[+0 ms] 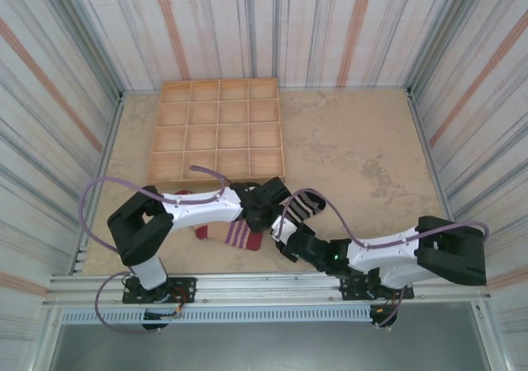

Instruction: Roll the socks

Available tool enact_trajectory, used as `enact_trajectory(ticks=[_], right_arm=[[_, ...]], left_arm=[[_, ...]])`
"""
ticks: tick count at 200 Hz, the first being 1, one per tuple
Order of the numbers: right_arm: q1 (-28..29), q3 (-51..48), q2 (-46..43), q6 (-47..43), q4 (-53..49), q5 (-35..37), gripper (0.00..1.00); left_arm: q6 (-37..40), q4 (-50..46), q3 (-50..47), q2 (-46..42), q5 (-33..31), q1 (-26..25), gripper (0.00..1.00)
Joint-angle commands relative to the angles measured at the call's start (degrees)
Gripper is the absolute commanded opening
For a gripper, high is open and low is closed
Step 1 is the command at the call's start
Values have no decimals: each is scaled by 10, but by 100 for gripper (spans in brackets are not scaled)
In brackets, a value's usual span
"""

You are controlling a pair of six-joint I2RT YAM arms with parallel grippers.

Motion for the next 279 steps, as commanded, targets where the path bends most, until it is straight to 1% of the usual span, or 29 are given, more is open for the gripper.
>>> enact_trajectory(ticks=[1, 32, 73, 91, 120, 142, 159, 184, 189, 204, 208, 217, 236, 250, 279], right_arm=[[1, 16, 22, -10, 25, 17, 47], [0, 28, 51, -4, 23, 23, 43], [-1, 25, 61, 9, 22, 54, 43], [-2, 26, 64, 7, 23, 66, 46], [-6, 33, 73, 6, 14, 72, 44], [-6, 36, 78, 8, 12, 66, 36], [-6, 39, 80, 15, 3, 62, 22], [-6, 41, 78, 42, -20, 41, 7], [-7, 39, 78, 50, -21, 35, 5], [-17, 27, 78, 78, -16, 6, 0], [-19, 23, 78, 85, -12, -1, 0], [-24, 15, 80, 100, -3, -12, 0], [-34, 4, 80, 127, 5, -32, 0], [-50, -9, 75, 144, 18, -66, 0], [-88, -37, 58, 180, 38, -130, 0]], left_arm=[[11, -2, -5, -7, 13, 5, 0], [12, 3, -7, -6, 19, 7, 0], [18, 11, -9, -6, 33, 10, 0], [24, 9, -10, -5, 38, 13, 0], [29, 2, -9, -8, 34, 14, 0], [31, 5, -10, -7, 36, 14, 0], [28, 14, -14, -7, 35, 14, 0], [9, 61, -45, -19, 37, 15, 0], [7, 74, -52, -22, 36, 15, 3], [0, 106, -68, -31, 33, 16, 17], [2, 109, -69, -31, 32, 17, 20], [4, 112, -68, -31, 33, 18, 30], [14, 112, -62, -31, 35, 22, 43], [23, 110, -59, -35, 27, 22, 56], [32, 93, -61, -55, -2, 23, 63]])
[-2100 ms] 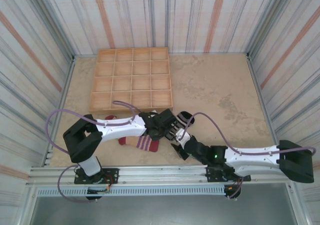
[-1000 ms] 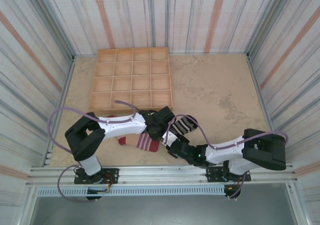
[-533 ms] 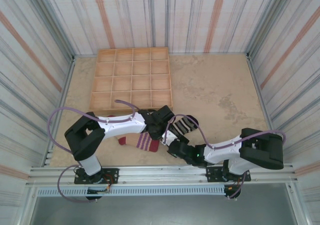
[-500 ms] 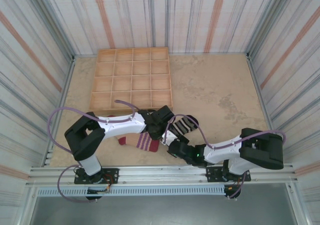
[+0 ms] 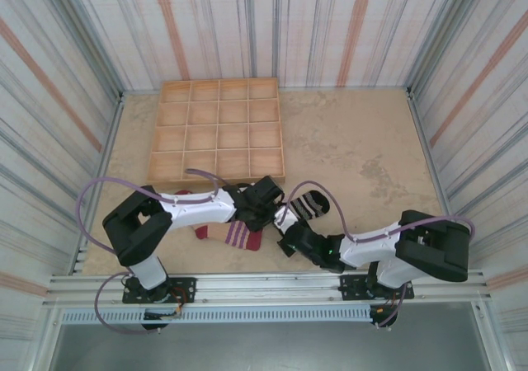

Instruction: Roll the socks

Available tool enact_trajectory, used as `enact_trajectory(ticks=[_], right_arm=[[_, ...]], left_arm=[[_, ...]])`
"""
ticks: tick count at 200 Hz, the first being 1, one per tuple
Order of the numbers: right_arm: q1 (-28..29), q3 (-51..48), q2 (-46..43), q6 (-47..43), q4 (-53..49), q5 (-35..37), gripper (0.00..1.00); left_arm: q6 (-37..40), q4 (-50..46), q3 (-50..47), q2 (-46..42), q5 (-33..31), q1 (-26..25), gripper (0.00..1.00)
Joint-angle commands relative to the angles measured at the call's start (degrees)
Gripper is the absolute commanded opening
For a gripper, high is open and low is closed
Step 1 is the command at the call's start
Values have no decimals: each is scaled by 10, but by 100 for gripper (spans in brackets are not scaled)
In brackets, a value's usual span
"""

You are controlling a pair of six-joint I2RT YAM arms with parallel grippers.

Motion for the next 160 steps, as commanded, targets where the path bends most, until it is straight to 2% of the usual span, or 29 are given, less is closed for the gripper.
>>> enact_trajectory(ticks=[1, 32, 77, 121, 160], right_arm=[[-30, -37, -3, 64, -26, -83, 0], [-84, -52, -3, 100, -10, -163, 0], [-136, -60, 3, 158, -13, -239, 0], [-194, -70, 28, 220, -15, -319, 0], [-205, -54, -2, 295, -128, -335, 0]], left_arm=[[17, 0, -3, -41, -22, -1, 64], [23, -3, -11, -65, -52, 1, 65], [40, -25, -10, -82, -81, 0, 74], [48, -33, -4, -80, -92, -4, 74], [53, -49, 4, -78, -98, -11, 72]])
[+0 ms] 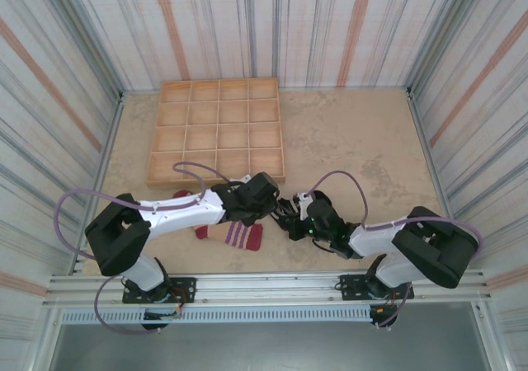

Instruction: Roll the socks

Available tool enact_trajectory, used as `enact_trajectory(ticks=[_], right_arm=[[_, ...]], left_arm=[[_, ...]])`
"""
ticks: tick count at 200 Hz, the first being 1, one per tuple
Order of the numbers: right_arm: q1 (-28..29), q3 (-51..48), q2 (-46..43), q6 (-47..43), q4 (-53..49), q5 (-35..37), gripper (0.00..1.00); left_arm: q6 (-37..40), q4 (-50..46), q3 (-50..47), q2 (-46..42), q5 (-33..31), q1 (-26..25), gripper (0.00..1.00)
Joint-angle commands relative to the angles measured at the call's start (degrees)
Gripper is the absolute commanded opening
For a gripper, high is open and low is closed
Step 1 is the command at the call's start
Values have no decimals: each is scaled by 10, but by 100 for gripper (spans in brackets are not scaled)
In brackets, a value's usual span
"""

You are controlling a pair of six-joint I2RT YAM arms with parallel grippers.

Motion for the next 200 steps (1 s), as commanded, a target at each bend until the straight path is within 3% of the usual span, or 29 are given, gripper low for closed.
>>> enact_trajectory(ticks=[1, 31, 105, 161, 200], right_arm=[[-6, -16, 4, 78, -207, -30, 0], [-25, -15, -20, 124, -274, -64, 0], [-141, -46, -49, 205, -321, -180, 0], [-188, -37, -137, 254, -478, -163, 0], [-206, -47, -163, 276, -509, -148, 0]], left_arm=[[14, -30, 10, -9, -26, -8, 72], [17, -30, 14, -2, -33, -9, 70], [38, -39, 35, 25, -13, -8, 61], [42, -24, 41, 38, 1, -11, 59], [54, 19, 51, 61, 50, -18, 56]])
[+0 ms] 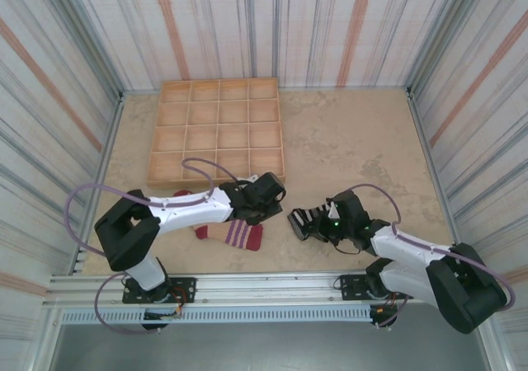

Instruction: Roll the socks

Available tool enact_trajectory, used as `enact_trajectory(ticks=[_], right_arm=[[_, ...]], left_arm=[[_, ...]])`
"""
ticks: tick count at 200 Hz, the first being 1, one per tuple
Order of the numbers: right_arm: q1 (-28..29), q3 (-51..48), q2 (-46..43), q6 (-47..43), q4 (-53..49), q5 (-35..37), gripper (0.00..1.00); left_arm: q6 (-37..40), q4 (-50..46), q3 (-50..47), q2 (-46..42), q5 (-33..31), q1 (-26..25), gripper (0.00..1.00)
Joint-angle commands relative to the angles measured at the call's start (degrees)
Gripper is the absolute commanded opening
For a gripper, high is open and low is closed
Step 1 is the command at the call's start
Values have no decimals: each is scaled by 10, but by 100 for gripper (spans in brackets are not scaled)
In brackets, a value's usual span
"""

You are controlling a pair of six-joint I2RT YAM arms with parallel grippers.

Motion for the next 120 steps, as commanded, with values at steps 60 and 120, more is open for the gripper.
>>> enact_trajectory(ticks=[60, 120], right_arm=[[-23, -42, 82, 29, -142, 40, 0], [-29, -42, 77, 42, -167, 48, 0]], left_arm=[[47, 110, 21, 58, 107, -32, 42], [37, 137, 19, 88, 113, -41, 43]])
